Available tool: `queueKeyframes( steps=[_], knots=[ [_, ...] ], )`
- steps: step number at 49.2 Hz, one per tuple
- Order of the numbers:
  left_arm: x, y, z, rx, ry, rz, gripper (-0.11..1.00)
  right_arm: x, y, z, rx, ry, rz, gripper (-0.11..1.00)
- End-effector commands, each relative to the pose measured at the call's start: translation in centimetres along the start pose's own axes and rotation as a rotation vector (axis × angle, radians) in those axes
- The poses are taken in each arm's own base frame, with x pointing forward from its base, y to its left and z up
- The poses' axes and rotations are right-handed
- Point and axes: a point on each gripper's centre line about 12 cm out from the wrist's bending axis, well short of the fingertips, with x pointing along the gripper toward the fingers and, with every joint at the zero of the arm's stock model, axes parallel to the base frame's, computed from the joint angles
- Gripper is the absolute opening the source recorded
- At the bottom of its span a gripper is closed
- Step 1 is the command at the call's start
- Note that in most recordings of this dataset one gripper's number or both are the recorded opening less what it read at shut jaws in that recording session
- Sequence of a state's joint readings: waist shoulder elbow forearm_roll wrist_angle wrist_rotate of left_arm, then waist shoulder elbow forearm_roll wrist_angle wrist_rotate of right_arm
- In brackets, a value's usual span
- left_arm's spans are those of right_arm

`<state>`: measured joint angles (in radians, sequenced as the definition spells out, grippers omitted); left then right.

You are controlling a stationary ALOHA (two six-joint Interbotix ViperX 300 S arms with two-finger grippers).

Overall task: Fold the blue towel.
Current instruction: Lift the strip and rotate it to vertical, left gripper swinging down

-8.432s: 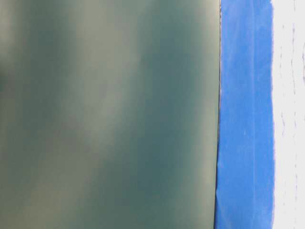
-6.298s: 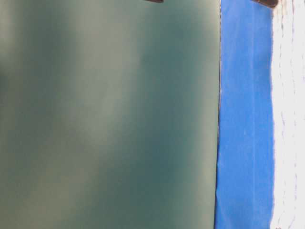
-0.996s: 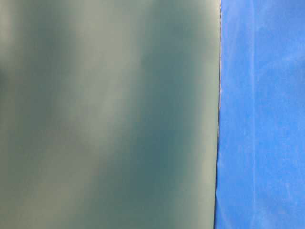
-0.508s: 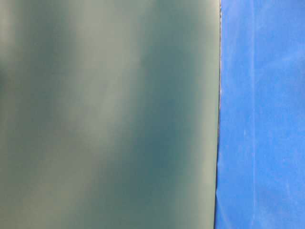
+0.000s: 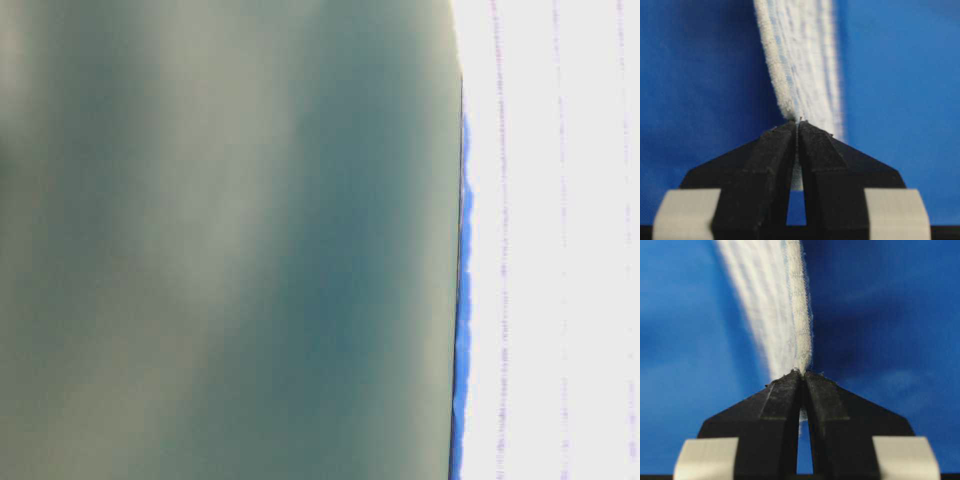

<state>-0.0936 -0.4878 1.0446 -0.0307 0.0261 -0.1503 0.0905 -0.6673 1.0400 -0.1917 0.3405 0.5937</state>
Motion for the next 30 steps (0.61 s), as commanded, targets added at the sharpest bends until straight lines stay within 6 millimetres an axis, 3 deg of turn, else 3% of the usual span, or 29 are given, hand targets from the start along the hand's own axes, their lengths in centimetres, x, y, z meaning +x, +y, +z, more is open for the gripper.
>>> queueKeyframes(
  steps=[1, 14, 30],
  knots=[
    [-0.6, -0.4, 1.4, 0.001, -0.049, -0.013, 0.01, -0.8, 0.5, 1.1, -0.001, -0.044, 0.023, 0.04],
    [-0.7, -0.7, 2.2, 0.002, -0.092, -0.027, 0.01, -0.5, 0.1, 1.3, -0.012, -0.048, 0.002, 0.04],
    [3.0, -3.5, 5.0, 0.035, -0.149, -0.094, 0.01, 0.4, -4.3, 4.3, 0.03, -0.14, -0.149, 0.04]
  ],
)
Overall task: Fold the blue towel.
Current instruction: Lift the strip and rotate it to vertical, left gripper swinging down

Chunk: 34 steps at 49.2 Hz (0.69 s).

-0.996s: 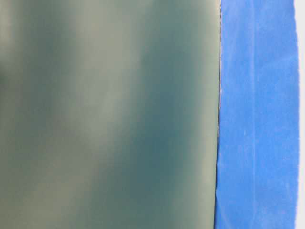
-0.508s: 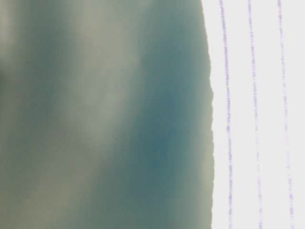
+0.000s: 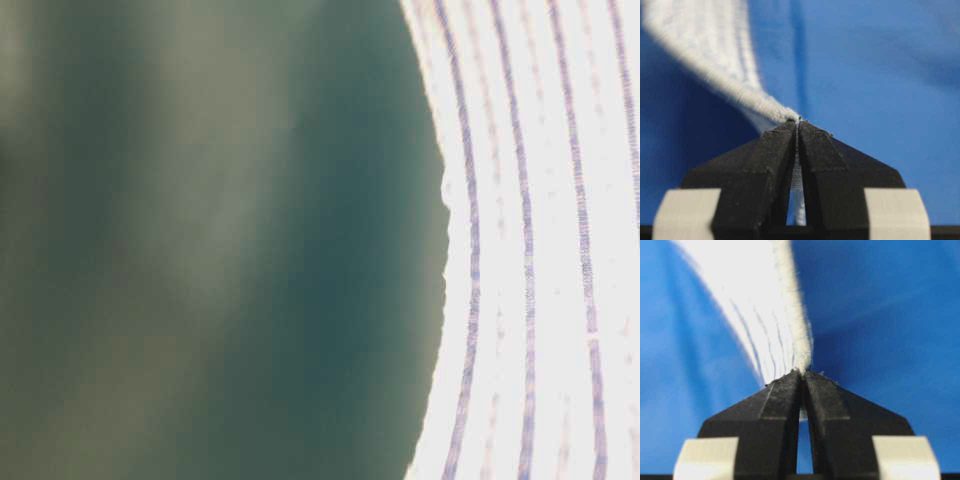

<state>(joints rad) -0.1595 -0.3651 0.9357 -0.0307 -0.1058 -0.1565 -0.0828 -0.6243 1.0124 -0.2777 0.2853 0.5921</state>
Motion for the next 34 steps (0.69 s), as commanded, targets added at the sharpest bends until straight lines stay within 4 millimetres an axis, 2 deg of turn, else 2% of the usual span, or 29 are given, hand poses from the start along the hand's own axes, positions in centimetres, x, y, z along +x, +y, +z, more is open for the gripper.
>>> queueKeyframes(
  steps=[1, 15, 25, 34],
  knots=[
    [1.1, -0.9, 1.9, 0.01, -0.044, -0.023, 0.01, 0.2, -1.1, 1.9, 0.007, -0.057, -0.037, 0.04],
    [5.8, -3.6, 5.1, 0.036, -0.069, -0.073, 0.01, 1.6, -6.4, 4.0, 0.056, -0.092, -0.205, 0.04],
    [9.2, -4.7, 7.3, 0.041, -0.096, -0.088, 0.01, 2.9, -8.2, 5.5, 0.03, -0.111, -0.244, 0.04],
    [12.5, -4.8, 9.1, 0.041, -0.141, -0.084, 0.01, 3.9, -9.2, 7.0, 0.022, -0.145, -0.253, 0.04]
  ],
)
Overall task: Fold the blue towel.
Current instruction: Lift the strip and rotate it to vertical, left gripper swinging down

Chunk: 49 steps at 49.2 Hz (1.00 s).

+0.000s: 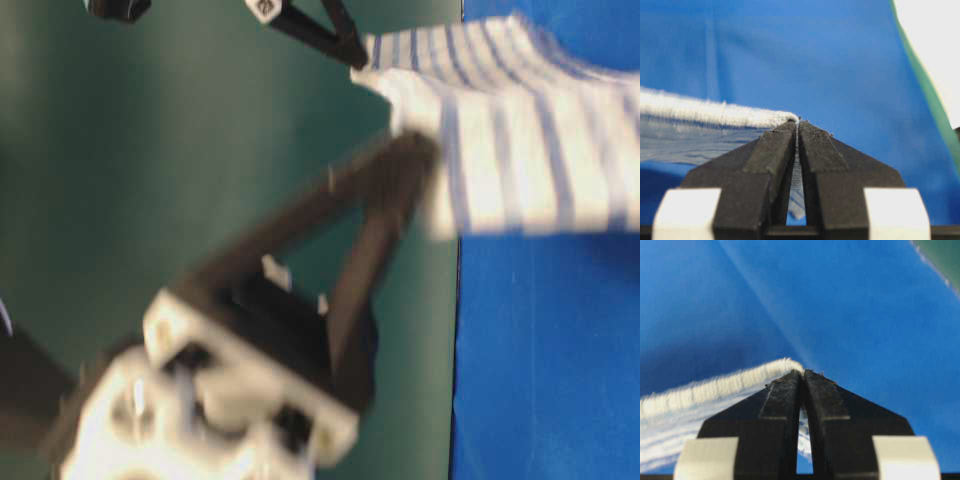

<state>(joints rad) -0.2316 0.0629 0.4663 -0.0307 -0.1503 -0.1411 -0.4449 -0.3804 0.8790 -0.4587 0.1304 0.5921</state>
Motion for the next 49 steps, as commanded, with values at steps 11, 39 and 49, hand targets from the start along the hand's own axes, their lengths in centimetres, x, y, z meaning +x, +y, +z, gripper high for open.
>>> queueKeyframes(
  steps=[11, 39, 49],
  knots=[
    [4.6, 1.0, 3.9, 0.015, -0.105, 0.016, 0.01, 0.1, -0.2, 2.4, -0.026, -0.068, -0.001, 0.04],
    [7.6, 1.9, 4.1, 0.019, -0.115, 0.03, 0.01, -0.5, -0.5, 1.7, -0.027, -0.048, -0.016, 0.04],
    [5.2, 1.5, 1.2, -0.001, -0.112, 0.02, 0.01, 2.9, 0.5, 2.3, -0.039, -0.023, 0.016, 0.04]
  ],
)
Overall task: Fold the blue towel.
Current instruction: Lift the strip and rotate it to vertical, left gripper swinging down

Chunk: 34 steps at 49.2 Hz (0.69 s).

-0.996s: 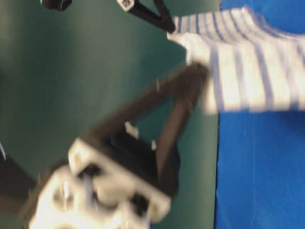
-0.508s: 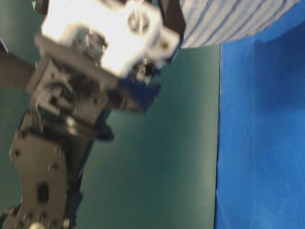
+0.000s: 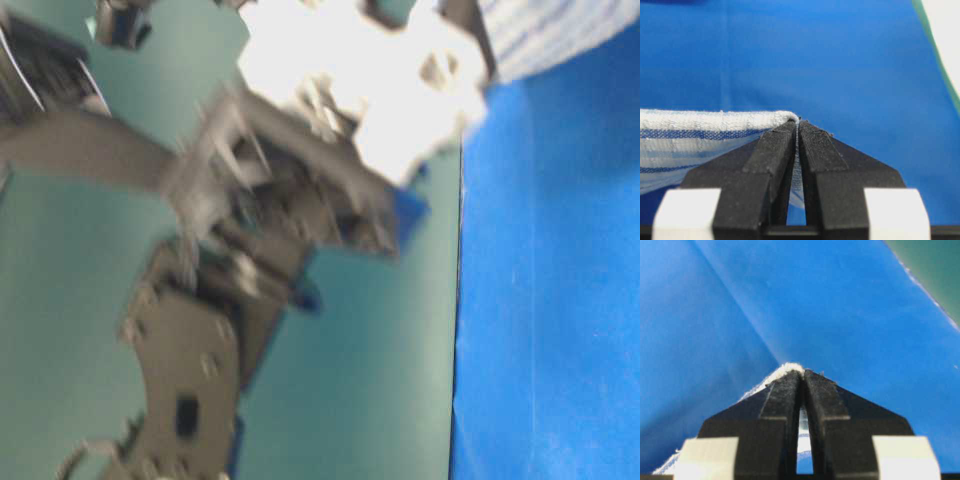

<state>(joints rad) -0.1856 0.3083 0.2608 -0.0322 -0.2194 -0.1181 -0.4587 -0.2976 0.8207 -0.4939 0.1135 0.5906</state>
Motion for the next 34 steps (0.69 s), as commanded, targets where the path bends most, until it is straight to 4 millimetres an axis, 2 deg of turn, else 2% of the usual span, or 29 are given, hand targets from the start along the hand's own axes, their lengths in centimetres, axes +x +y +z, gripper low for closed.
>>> queueKeyframes(
  steps=[1, 10, 18, 34],
  knots=[
    [-2.4, -0.9, 1.3, -0.011, -0.076, -0.023, 0.01, 1.4, 0.8, 1.5, -0.012, -0.028, 0.029, 0.04],
    [-5.3, -1.1, -1.5, -0.044, -0.078, -0.037, 0.01, 5.1, 2.3, 2.3, -0.03, -0.006, 0.061, 0.04],
    [-7.0, -1.2, -3.3, -0.08, -0.053, -0.04, 0.01, 7.3, 3.5, 3.1, -0.055, 0.002, 0.075, 0.04],
    [-7.2, -0.3, -4.9, -0.091, -0.012, -0.019, 0.01, 7.9, 3.6, 3.1, -0.06, 0.014, 0.071, 0.04]
  ],
)
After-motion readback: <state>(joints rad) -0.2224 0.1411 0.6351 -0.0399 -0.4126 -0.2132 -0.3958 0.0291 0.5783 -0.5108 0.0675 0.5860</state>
